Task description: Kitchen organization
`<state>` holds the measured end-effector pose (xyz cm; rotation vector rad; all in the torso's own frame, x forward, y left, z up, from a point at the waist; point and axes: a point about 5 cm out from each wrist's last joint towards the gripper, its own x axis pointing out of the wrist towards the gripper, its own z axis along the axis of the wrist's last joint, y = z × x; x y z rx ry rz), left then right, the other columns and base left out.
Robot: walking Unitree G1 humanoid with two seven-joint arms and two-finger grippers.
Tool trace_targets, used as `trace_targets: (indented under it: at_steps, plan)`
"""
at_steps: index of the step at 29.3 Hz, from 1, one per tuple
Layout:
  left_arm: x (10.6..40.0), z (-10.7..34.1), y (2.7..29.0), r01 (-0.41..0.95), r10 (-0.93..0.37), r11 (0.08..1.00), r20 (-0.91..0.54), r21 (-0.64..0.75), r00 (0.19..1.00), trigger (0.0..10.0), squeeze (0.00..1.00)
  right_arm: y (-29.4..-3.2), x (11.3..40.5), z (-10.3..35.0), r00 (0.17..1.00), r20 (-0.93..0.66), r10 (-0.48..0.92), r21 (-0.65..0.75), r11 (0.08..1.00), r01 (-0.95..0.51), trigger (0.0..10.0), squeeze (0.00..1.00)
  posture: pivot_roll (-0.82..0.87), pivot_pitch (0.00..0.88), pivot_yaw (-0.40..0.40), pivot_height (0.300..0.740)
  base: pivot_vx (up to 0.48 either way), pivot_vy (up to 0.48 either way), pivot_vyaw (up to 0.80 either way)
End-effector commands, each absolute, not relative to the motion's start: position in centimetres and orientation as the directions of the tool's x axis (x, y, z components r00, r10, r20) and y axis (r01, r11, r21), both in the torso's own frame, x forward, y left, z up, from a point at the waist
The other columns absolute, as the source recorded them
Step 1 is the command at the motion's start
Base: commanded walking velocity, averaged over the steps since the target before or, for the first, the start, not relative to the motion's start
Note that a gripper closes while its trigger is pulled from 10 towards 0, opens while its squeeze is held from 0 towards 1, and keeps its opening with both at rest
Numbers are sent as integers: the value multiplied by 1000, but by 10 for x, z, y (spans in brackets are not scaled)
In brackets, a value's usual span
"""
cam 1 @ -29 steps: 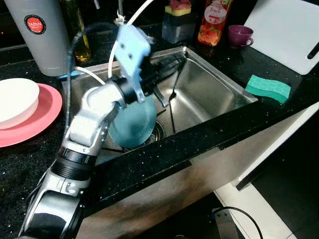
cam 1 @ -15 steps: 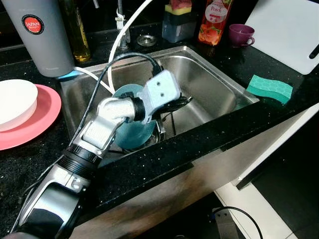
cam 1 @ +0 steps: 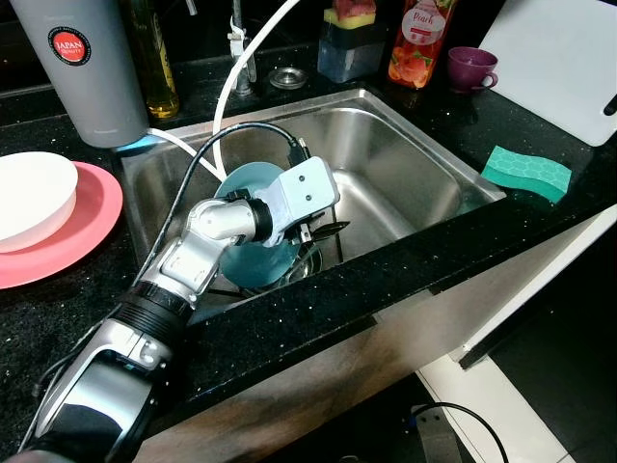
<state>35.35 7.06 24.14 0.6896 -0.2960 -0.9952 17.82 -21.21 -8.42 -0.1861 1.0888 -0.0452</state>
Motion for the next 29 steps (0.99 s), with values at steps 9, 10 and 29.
trace_targets:
  at_steps: [9, 10, 29]
  plan:
    - [354, 306, 126, 236, -624, 553, 210, 799, 753, 10000, 0, -208, 180, -84, 483, -872, -78, -147, 983, -107, 10000, 0, -4, 125, 11, 740, 0, 0, 255]
    - [352, 312, 132, 181, -596, 553, 234, 813, 768, 10000, 0, -208, 180, -84, 482, -873, -75, -145, 983, -110, 10000, 0, 1, 122, 10, 740, 0, 0, 788]
    - [334, 321, 174, -59, -409, 513, 304, 856, 860, 10000, 0, -205, 183, -83, 478, -877, -46, -126, 982, -138, 10000, 0, 40, 116, 5, 740, 0, 0, 788]
